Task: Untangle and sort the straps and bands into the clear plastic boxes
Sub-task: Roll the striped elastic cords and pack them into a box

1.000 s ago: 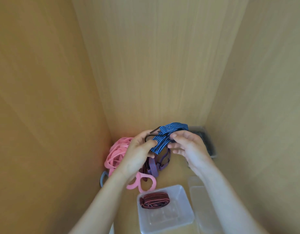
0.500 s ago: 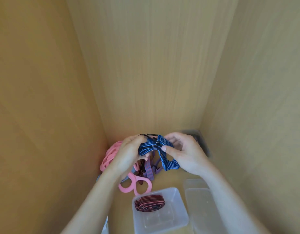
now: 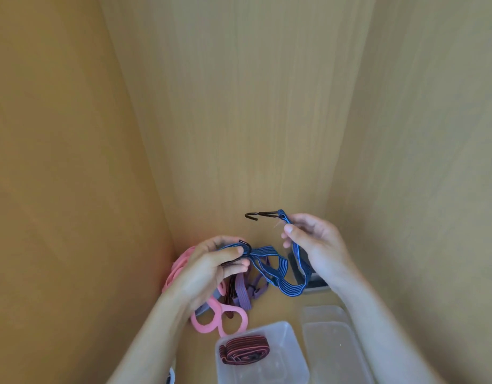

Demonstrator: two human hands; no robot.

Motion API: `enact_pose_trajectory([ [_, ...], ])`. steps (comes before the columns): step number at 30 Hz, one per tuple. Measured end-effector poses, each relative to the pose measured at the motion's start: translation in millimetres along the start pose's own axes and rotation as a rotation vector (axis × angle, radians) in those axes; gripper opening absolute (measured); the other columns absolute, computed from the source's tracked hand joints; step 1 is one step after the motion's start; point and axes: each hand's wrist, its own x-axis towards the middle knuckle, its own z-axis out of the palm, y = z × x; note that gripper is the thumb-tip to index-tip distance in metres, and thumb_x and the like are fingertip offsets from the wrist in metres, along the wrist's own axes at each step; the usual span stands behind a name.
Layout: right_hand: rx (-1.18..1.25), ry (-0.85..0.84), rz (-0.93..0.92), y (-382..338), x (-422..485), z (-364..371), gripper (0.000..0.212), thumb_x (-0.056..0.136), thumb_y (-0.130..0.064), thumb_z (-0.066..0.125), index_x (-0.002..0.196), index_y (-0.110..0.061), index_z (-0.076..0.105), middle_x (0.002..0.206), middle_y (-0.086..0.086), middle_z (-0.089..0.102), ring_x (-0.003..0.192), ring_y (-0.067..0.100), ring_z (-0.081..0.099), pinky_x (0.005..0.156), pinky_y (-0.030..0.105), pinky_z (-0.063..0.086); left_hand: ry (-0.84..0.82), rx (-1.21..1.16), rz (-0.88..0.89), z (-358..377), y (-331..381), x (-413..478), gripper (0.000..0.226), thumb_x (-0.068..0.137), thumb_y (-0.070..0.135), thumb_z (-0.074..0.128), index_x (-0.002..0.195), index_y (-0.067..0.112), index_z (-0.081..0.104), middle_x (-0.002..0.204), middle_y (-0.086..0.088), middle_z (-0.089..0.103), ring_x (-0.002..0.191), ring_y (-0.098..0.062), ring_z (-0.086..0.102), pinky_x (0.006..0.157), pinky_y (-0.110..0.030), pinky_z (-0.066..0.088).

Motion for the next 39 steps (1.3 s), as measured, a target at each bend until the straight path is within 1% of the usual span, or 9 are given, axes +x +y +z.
enact_pose_trajectory([
  [5,-0.050,-0.043,-0.021,-5,4,-6,0.017,0.101,-0.009,0.055,0.104,-0.009,0.072,0.081,0.005,0.069,0.067,0.013,0.061,0.074,0.014,0.048,-0.025,0.025,0.042,7,11,-4,0.028,0.086,-0.003,0.065,0.112,-0.002,0.058,0.114,-0.023,0.070,0.071,-0.028,0.069,0.067,-0.030,0.060],
  [7,-0.050,-0.052,-0.022,-7,6,-6,0.021,0.103,-0.010,0.052,0.104,-0.009,0.072,0.081,0.005,0.069,0.067,0.014,0.060,0.073,0.015,0.047,-0.051,0.024,0.068,13,17,-6,0.021,0.092,0.005,0.060,0.113,0.004,0.057,0.117,-0.024,0.070,0.068,-0.027,0.067,0.064,-0.029,0.058],
  [10,-0.011,-0.070,-0.017,-8,8,-2,0.025,0.105,-0.009,0.046,0.102,-0.008,0.071,0.079,0.006,0.068,0.066,0.016,0.058,0.072,0.018,0.047,-0.039,-0.012,0.086,19,22,-7,0.027,0.087,0.019,0.062,0.110,0.008,0.056,0.108,-0.022,0.072,0.060,-0.025,0.065,0.054,-0.026,0.051],
  [13,-0.023,-0.091,-0.035,-8,9,-1,0.026,0.105,-0.008,0.046,0.102,-0.006,0.071,0.078,0.005,0.069,0.067,0.016,0.058,0.073,0.018,0.047,-0.063,-0.101,0.052,19,27,-8,0.028,0.084,0.013,0.070,0.108,0.009,0.056,0.093,-0.023,0.067,0.057,-0.027,0.062,0.050,-0.028,0.052],
  [17,-0.074,-0.106,-0.057,-8,9,-1,0.020,0.103,-0.009,0.051,0.101,0.002,0.069,0.083,0.003,0.071,0.069,0.013,0.059,0.074,0.015,0.046,-0.158,-0.093,0.024,19,31,-10,0.022,0.086,0.007,0.065,0.108,0.009,0.067,0.094,-0.020,0.064,0.067,-0.029,0.066,0.056,-0.035,0.060],
  [19,-0.097,-0.120,-0.063,-9,9,1,0.019,0.102,-0.010,0.054,0.102,-0.003,0.071,0.083,0.000,0.073,0.070,0.012,0.060,0.075,0.016,0.046,-0.159,-0.059,0.011,23,33,-11,0.013,0.090,0.015,0.062,0.101,0.010,0.068,0.095,-0.018,0.063,0.070,-0.028,0.066,0.060,-0.038,0.061],
  [24,-0.088,-0.080,-0.044,-7,7,9,0.013,0.098,-0.015,0.063,0.105,-0.017,0.074,0.073,-0.003,0.070,0.071,0.006,0.064,0.072,0.016,0.046,-0.166,0.126,0.013,33,34,-13,0.031,0.088,0.044,0.066,0.096,0.014,0.065,0.093,-0.011,0.065,0.069,-0.020,0.062,0.057,-0.033,0.058],
  [30,-0.002,-0.011,-0.018,-6,6,15,0.011,0.093,-0.013,0.069,0.100,-0.005,0.071,0.089,0.012,0.075,0.069,0.023,0.069,0.072,0.034,0.056,-0.246,0.102,0.000,30,27,-13,0.016,0.083,0.023,0.071,0.095,0.013,0.065,0.095,-0.012,0.068,0.069,-0.018,0.063,0.060,-0.031,0.059],
  [39,0.027,-0.122,0.085,0,-2,17,0.010,0.095,-0.020,0.067,0.091,-0.016,0.075,0.086,0.003,0.077,0.078,0.012,0.070,0.071,0.024,0.052,-0.146,0.129,0.082,33,26,-11,0.034,0.075,0.000,0.082,0.100,0.001,0.059,0.086,-0.013,0.065,0.070,-0.017,0.065,0.063,-0.026,0.059],
])
